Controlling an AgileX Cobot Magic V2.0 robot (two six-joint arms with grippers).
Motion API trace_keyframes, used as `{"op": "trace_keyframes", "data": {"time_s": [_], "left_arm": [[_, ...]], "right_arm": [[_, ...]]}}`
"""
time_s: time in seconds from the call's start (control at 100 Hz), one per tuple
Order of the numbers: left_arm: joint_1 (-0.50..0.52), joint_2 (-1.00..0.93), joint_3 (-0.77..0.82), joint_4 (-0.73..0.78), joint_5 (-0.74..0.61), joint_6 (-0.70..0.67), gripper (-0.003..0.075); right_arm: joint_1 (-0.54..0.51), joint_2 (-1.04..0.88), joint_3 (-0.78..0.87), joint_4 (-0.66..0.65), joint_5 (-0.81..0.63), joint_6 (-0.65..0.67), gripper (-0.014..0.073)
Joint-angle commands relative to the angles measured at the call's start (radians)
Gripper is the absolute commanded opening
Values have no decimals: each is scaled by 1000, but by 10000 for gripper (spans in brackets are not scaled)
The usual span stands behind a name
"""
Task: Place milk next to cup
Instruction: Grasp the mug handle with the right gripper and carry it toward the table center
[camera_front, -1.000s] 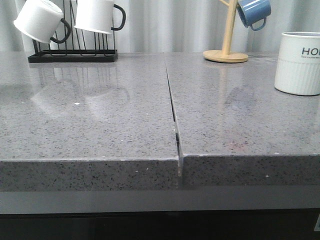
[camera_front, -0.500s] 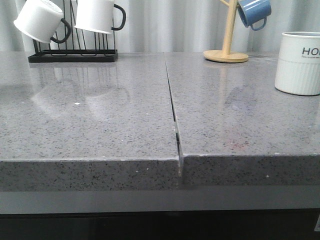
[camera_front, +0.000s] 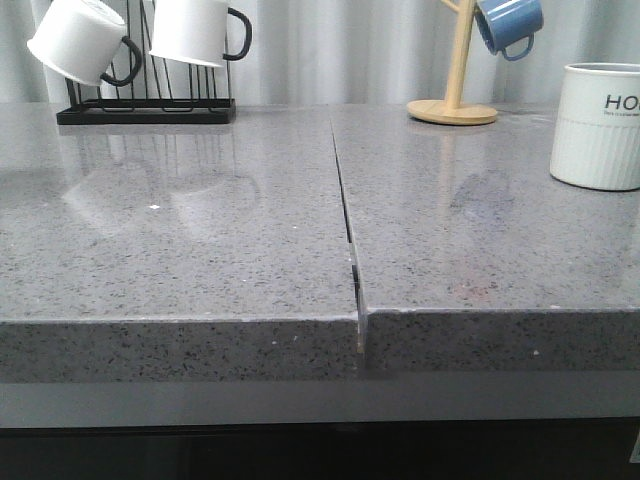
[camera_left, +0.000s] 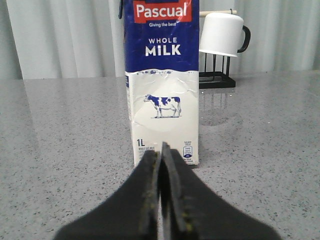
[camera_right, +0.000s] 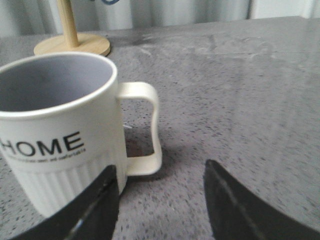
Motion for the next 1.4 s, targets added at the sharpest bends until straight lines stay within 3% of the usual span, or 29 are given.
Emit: {"op": "trace_keyframes", "data": {"time_s": [0.0, 0.42, 0.75, 0.86, 1.11, 1.39], "left_arm": [[1, -32, 43, -5, -84, -1, -21], [1, -32, 43, -5, -84, -1, -21], [1, -32, 43, -5, -84, -1, -21], [1, -32, 43, -5, -84, -1, -21], [1, -32, 43, -5, -84, -1, -21], [1, -32, 43, -5, -84, -1, -21]], "right_arm": [[-6, 51, -72, -21, -102, -8, 403], [-6, 256, -235, -20, -132, -8, 384], [-7, 302, -282, -24, -145, -8, 5], [-2, 293, -282, -27, -149, -8, -69], [87, 212, -282, -27, -109, -8, -67], [285, 183, -342, 18, 50, -8, -58]]}}
